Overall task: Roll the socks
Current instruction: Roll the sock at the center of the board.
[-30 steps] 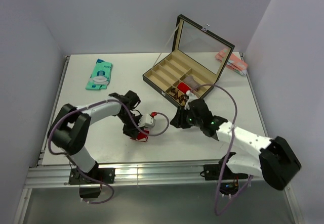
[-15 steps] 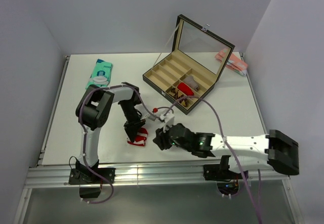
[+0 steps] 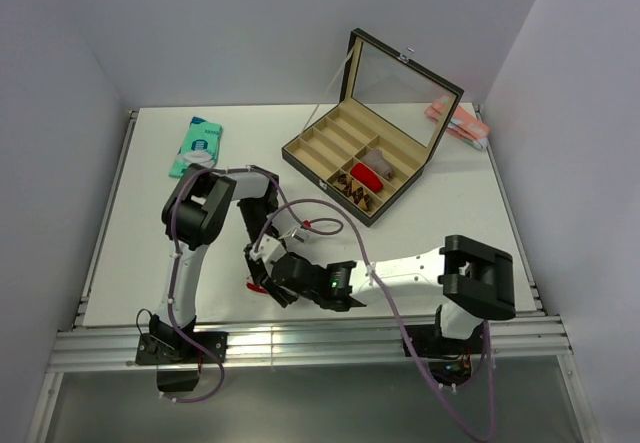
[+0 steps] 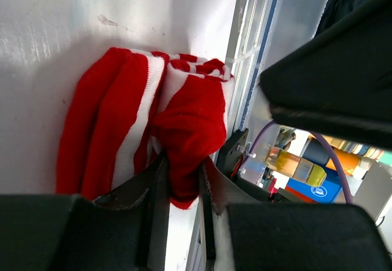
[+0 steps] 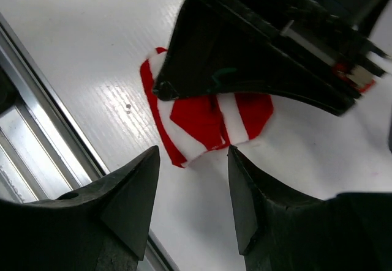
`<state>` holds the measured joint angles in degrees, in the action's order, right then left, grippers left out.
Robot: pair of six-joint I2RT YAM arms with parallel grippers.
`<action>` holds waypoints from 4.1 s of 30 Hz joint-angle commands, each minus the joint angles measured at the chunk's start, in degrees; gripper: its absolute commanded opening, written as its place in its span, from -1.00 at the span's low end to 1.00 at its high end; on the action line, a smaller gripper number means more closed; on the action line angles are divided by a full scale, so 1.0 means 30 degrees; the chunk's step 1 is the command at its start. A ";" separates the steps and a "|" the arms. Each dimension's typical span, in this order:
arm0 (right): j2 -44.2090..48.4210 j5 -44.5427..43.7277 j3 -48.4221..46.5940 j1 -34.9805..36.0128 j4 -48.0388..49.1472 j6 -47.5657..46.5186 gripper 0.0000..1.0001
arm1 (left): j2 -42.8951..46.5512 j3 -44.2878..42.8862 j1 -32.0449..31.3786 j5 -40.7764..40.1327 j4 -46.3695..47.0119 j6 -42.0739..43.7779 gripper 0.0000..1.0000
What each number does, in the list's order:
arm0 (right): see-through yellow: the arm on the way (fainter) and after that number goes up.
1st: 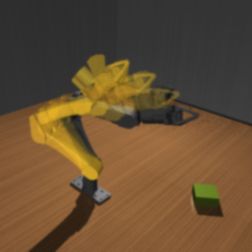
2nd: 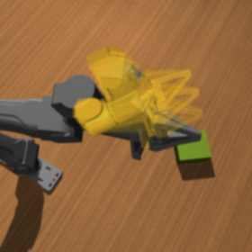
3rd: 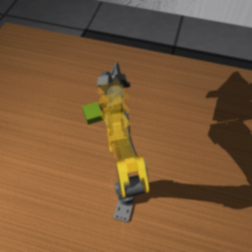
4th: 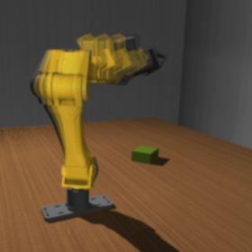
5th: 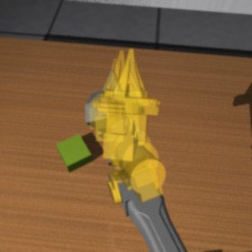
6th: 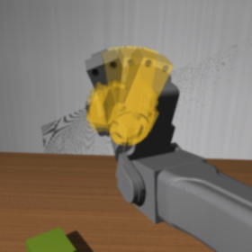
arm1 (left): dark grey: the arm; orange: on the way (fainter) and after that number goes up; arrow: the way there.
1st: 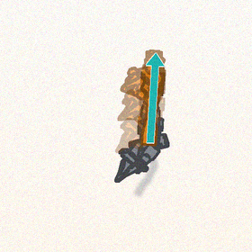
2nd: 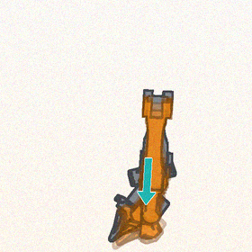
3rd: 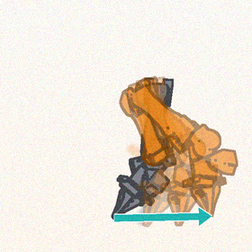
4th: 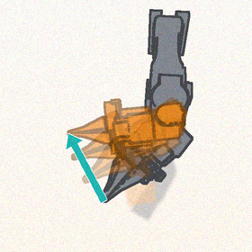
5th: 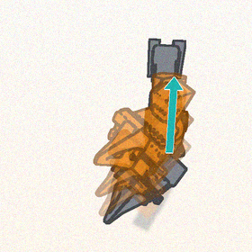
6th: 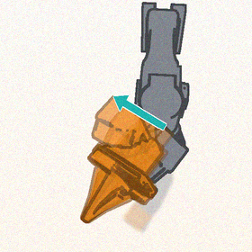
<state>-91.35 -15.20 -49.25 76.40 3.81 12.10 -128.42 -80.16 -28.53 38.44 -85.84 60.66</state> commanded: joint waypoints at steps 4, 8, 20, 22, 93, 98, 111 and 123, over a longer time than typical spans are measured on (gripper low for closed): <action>-0.1833 -0.0559 -0.1687 0.0724 -0.0510 -0.1307 0.14 | -0.0727 -0.0701 0.0049 -0.1445 0.2452 0.0726 -0.75; -0.2449 -0.0440 -0.1921 0.0783 -0.0480 -0.1512 0.14 | -0.0846 -0.0819 0.0078 -0.1445 0.2452 0.0667 -0.72; -0.4500 -0.1555 -0.1951 0.0754 0.0340 -0.1016 -0.17 | -0.0641 -0.0761 0.0049 -0.0977 0.2627 0.0347 -0.48; -0.4618 -0.1379 -0.1893 0.0696 0.0340 -0.0694 -0.55 | -0.0234 -0.0498 0.0078 -0.0801 0.3181 0.0111 -0.45; -1.0975 2.1239 -0.8015 -1.3045 -1.0294 0.3174 -0.93 | 2.2300 1.8722 -0.3290 -0.5663 2.8439 -0.0652 0.46; -1.1151 2.1151 -0.8074 -1.3045 -1.0353 0.3116 -0.94 | 2.1716 1.9220 -0.4316 -0.6161 2.9756 -0.0563 0.46; -1.1035 2.0945 -0.7635 -1.3132 -0.9857 0.3262 -1.00 | 1.8522 1.7964 -0.4580 -0.6718 3.0607 -0.2113 0.06; -1.0069 2.0334 -0.6347 -1.3221 -0.8539 0.3759 -0.71 | 1.5737 1.4712 -0.4024 -0.5168 2.5367 -0.2410 -0.95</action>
<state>-121.51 56.77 -71.29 36.21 -21.37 24.29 -79.70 -33.41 -41.23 20.29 -4.64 53.71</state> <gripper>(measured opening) 0.138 0.345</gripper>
